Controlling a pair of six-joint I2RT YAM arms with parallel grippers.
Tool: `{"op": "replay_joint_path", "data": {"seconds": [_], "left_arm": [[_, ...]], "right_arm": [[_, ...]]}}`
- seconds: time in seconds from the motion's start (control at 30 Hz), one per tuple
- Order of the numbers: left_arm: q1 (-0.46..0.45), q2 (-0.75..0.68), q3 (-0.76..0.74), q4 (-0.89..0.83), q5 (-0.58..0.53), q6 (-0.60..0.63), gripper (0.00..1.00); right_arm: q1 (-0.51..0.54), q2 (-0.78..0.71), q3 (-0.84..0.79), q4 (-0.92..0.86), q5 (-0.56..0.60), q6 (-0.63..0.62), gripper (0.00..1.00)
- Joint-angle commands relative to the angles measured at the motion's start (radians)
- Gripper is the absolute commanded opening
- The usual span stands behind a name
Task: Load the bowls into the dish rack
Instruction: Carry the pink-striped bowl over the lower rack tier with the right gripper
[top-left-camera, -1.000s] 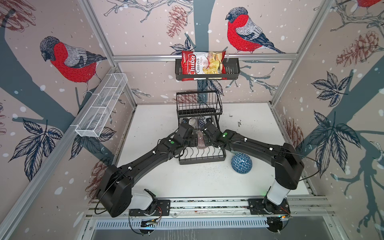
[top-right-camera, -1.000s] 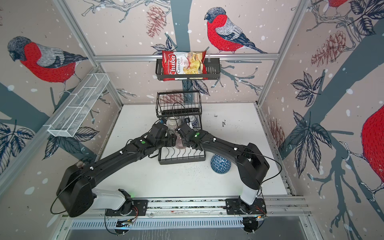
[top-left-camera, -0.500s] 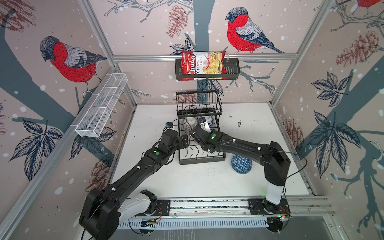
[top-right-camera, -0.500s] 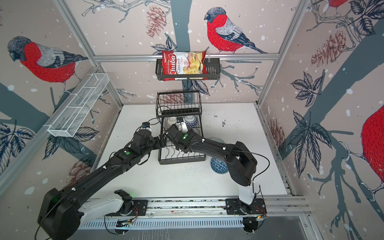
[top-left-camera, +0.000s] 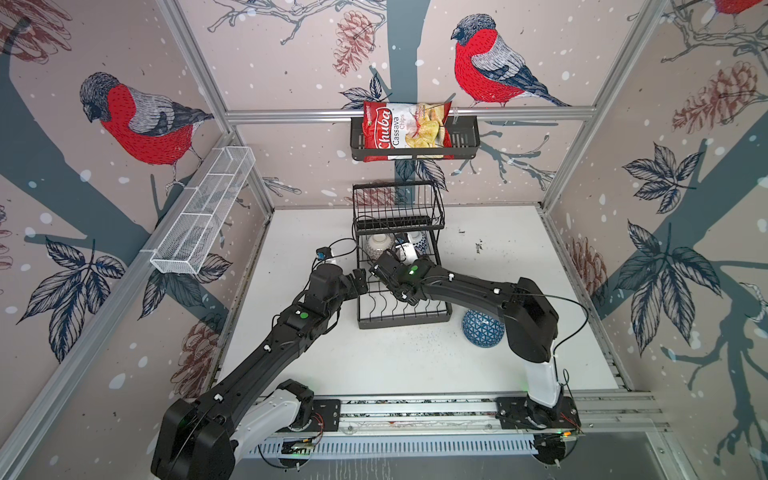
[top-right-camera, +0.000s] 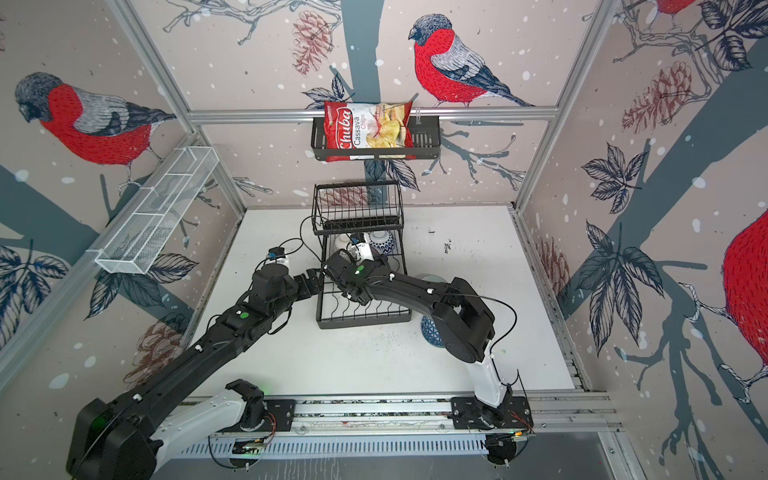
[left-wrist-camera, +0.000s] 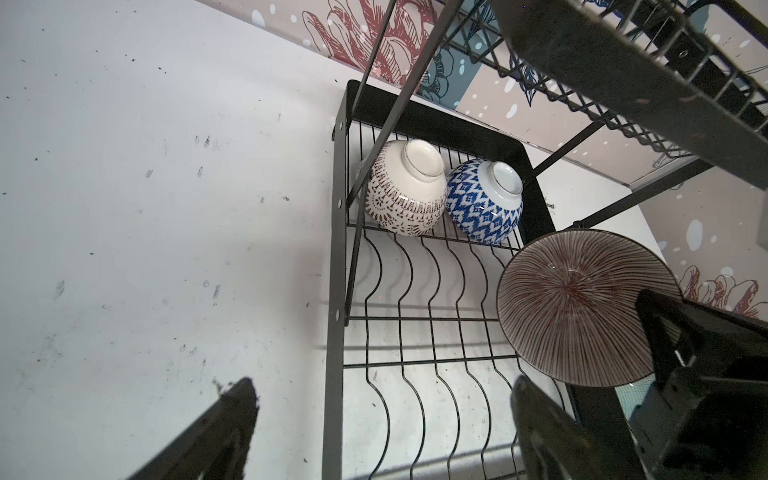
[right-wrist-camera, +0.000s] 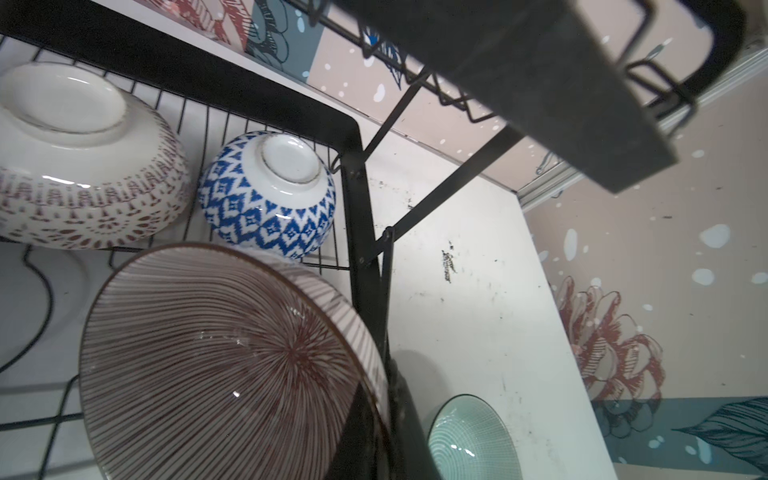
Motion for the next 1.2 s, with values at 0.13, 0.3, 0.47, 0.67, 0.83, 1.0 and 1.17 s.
{"op": "replay_joint_path", "data": {"seconds": [0.13,0.3,0.47,0.67,0.83,1.0,1.17], "left_arm": [[0.013,-0.017,-0.018,0.057,0.005,-0.012,0.94],[0.017,-0.025,-0.028,0.061,0.002,-0.013,0.95],[0.023,-0.035,-0.038,0.070,0.001,-0.015,0.95],[0.031,-0.036,-0.045,0.079,0.013,-0.009,0.96],[0.051,-0.039,-0.063,0.104,0.050,-0.013,0.96],[0.072,-0.037,-0.076,0.118,0.074,-0.016,0.96],[0.080,-0.031,-0.081,0.124,0.079,-0.016,0.96]], "right_arm": [[-0.010,0.018,0.019,-0.033,0.141,0.025,0.00],[-0.018,0.045,0.034,-0.059,0.174,0.031,0.00],[-0.023,0.061,0.041,-0.063,0.180,0.030,0.00],[-0.029,0.092,0.055,-0.069,0.193,0.023,0.00],[-0.040,0.118,0.072,-0.073,0.204,0.018,0.00],[-0.051,0.141,0.092,-0.079,0.214,0.014,0.00],[-0.061,0.168,0.112,-0.079,0.214,0.011,0.00]]}}
